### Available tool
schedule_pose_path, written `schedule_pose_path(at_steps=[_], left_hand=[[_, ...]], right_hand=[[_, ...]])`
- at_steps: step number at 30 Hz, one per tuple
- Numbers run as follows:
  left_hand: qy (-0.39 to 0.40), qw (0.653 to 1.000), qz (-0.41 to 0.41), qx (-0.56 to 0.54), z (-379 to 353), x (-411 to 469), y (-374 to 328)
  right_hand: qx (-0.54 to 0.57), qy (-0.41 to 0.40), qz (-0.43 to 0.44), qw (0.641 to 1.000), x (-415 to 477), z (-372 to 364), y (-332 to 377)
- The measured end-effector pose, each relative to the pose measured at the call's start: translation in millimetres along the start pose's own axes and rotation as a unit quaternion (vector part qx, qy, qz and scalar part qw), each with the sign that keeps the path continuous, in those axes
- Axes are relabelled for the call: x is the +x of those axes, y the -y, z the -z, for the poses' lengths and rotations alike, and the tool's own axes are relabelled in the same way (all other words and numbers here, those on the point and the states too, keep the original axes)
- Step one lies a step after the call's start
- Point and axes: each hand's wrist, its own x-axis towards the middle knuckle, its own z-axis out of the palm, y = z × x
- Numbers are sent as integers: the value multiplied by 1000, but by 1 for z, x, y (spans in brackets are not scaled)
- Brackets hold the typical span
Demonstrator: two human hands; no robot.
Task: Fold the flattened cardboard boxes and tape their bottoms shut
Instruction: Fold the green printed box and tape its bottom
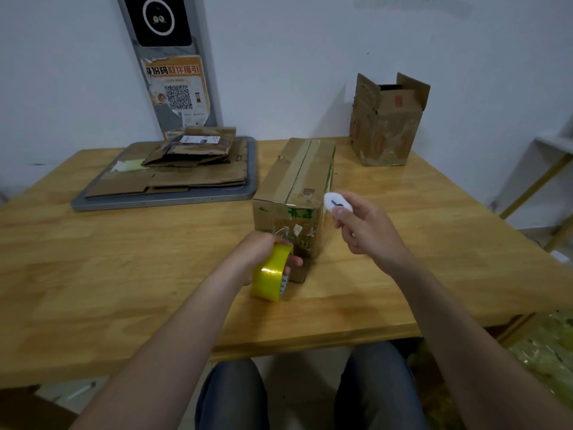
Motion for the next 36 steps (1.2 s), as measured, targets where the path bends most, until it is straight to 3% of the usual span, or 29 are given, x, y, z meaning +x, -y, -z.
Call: schedule_pose_path(at_steps=[4, 11, 15, 24, 29, 34, 36], left_hand=[[-11, 1000, -7, -2, 2, 3, 0], [-22, 998, -22, 50, 5, 3, -1], [-39, 997, -15, 66, 6, 1, -2], [-42, 997, -28, 63, 7, -2, -3], [-78, 993, -11, 93, 11, -2, -5], [-66, 991, -22, 115, 6, -3, -4], [-43, 995, -21, 86, 5, -2, -2]], right_hand=[[-245, 27, 87, 965, 9, -19, 9], [-480, 47, 148, 864, 27, -64, 18], [-569, 47, 159, 805, 33, -80, 25], [-686, 77, 123, 713, 39, -102, 50], [-684, 40, 88, 723, 25, -75, 46], [-600, 68, -10, 797, 1, -28, 27], [-591, 82, -58, 800, -8, -13, 14]])
